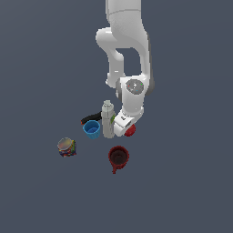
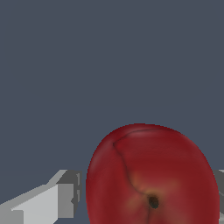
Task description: Pick up a designated object from a clutter of objects.
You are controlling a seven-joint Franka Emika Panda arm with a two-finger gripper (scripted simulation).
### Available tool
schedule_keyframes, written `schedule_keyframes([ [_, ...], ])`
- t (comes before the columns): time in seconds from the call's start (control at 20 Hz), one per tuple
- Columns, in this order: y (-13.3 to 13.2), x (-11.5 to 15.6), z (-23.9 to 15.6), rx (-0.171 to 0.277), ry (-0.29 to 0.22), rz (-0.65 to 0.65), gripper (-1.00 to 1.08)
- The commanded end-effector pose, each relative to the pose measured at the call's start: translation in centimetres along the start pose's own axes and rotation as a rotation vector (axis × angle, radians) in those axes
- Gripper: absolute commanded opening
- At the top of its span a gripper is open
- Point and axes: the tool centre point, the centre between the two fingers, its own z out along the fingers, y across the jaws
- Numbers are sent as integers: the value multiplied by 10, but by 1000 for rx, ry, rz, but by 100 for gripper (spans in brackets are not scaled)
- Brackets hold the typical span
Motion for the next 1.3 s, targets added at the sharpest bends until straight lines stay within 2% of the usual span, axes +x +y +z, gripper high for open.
schedule_keyframes([
  [0.0, 0, 0, 4, -1, 1, 0, 100],
  [0.05, 0, 0, 4, -1, 1, -1, 100],
  [0.1, 0, 0, 4, -1, 1, -1, -100],
  [0.8, 4, -1, -1, -3, 2, 1, -100],
  [1.25, 30, -11, -39, -2, 2, 0, -100],
])
